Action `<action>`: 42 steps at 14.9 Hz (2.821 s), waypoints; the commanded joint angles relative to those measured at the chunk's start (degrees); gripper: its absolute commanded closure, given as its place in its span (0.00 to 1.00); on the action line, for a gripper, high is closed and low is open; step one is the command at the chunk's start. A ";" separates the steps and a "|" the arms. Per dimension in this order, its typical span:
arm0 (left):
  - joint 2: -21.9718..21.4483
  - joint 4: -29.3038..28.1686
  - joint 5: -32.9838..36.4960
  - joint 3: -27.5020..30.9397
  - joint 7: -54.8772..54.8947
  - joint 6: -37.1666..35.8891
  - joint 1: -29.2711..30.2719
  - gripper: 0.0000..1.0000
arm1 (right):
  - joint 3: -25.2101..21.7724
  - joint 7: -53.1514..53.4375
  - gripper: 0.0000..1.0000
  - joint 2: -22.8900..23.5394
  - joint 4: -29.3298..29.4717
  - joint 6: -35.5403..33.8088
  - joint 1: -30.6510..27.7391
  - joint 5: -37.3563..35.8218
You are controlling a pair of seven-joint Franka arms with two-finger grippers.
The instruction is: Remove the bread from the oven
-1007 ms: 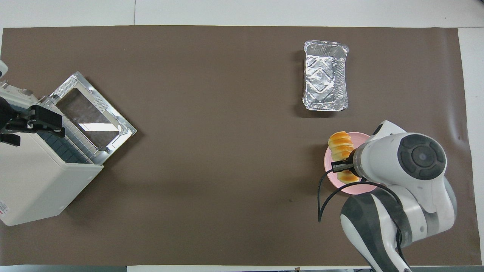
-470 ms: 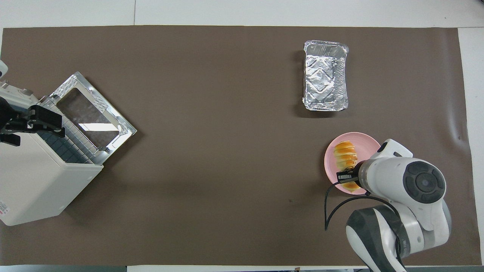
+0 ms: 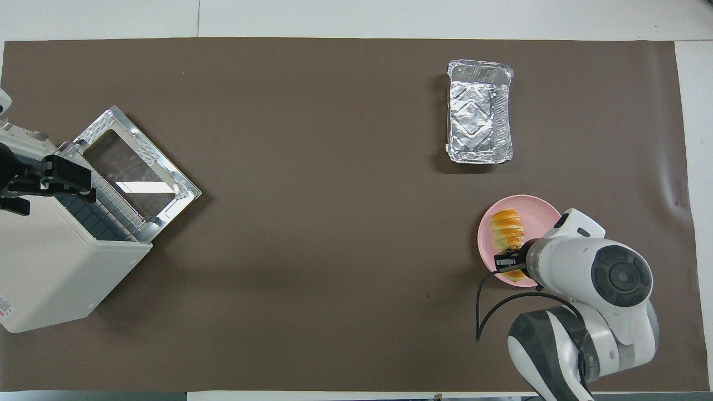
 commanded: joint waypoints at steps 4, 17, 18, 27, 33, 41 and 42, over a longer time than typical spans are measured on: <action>-1.19 -1.34 -0.82 -0.07 0.21 0.77 0.40 0.00 | 0.26 -2.67 0.00 -0.06 -0.17 0.72 -1.75 0.53; -1.19 -1.34 -0.82 0.02 0.21 0.77 0.40 0.00 | -0.18 -13.20 0.00 7.41 31.72 -23.69 -9.21 4.64; -1.19 -1.34 -0.82 -0.07 0.21 0.77 0.40 0.00 | -0.27 -14.96 0.00 7.24 33.30 -25.37 -10.09 6.66; -1.19 -1.26 -0.82 0.02 0.21 0.77 0.40 0.00 | -0.62 -21.74 0.00 7.06 53.34 -51.83 -16.07 5.37; -1.19 -1.34 -0.82 -0.07 0.21 0.77 0.48 0.00 | -0.53 -20.96 0.00 7.33 52.74 -51.49 -16.16 3.26; -1.19 -1.34 -0.82 0.02 0.21 0.77 0.40 0.00 | -0.62 -19.11 0.00 7.85 52.48 -50.43 -15.99 3.26; -1.19 -1.34 -0.82 -0.07 0.21 0.77 0.40 0.00 | -0.71 -19.11 0.00 7.85 52.56 -50.52 -16.07 3.17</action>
